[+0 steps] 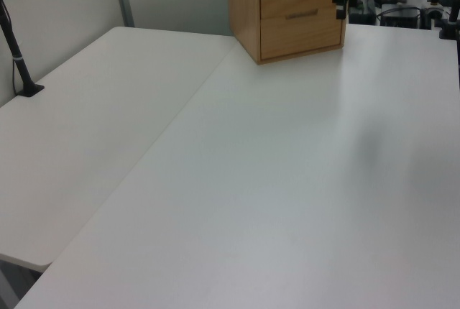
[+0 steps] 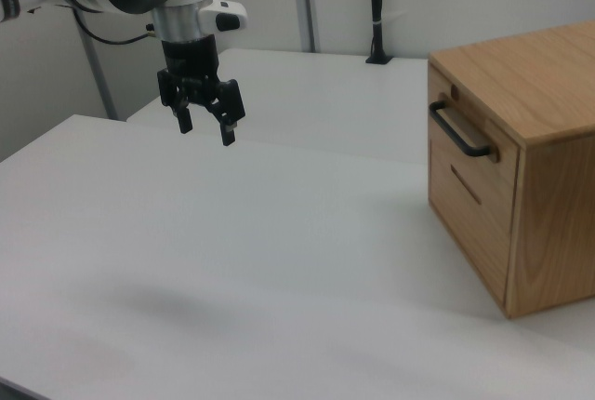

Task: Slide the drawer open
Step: 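Move the open gripper toward the wooden cabinet's upper drawer handle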

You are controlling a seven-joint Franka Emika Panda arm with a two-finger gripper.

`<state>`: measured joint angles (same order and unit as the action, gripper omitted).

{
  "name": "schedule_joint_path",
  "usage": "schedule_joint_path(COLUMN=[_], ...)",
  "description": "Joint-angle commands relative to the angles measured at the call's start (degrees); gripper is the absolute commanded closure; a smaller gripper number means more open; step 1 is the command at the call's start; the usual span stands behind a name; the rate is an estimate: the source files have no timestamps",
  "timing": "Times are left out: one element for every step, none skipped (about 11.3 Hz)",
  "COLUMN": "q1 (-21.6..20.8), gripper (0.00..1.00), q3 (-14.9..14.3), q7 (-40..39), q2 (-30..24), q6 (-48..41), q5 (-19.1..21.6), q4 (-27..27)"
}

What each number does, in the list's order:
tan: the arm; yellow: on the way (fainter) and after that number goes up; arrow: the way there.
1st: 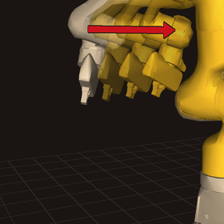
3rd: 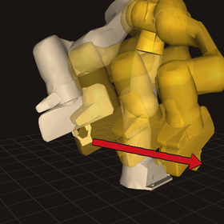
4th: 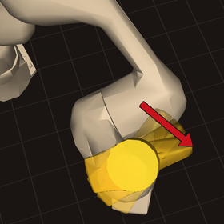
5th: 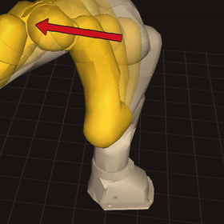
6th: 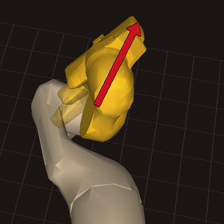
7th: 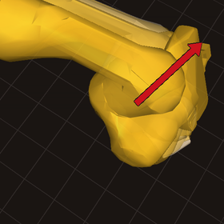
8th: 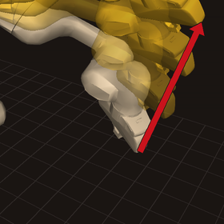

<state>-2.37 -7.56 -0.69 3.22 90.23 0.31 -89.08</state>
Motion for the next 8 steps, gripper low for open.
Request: schedule_joint_path(q1=[0.5,0.5,0.4,0.5,0.5,0.5,0.5,0.5], gripper=[0.0,0.0,0.0,0.0,0.0,0.0,0.0,0.0], q3=[-0.3,-0.3,-0.4,-0.4,-0.4,-0.4,-0.4,-0.4], q7=[-1.2,-0.8,-0.8,-1.1,-0.9,-1.1,-1.2,-1.2], q2=[-1.5,-1.4,-1.4,-1.4,-1.2,-1.2,-1.2,-1.0], q6=[-4.5,-4.5,-4.6,-4.8,-5.0,-5.8,-5.8,-5.8], q5=[0.5,0.5,0.4,0.3,0.3,0.2,0.2,0.2], q4=[-0.1,0.0,0.4,0.4,0.7,0.8,0.9,1.2])
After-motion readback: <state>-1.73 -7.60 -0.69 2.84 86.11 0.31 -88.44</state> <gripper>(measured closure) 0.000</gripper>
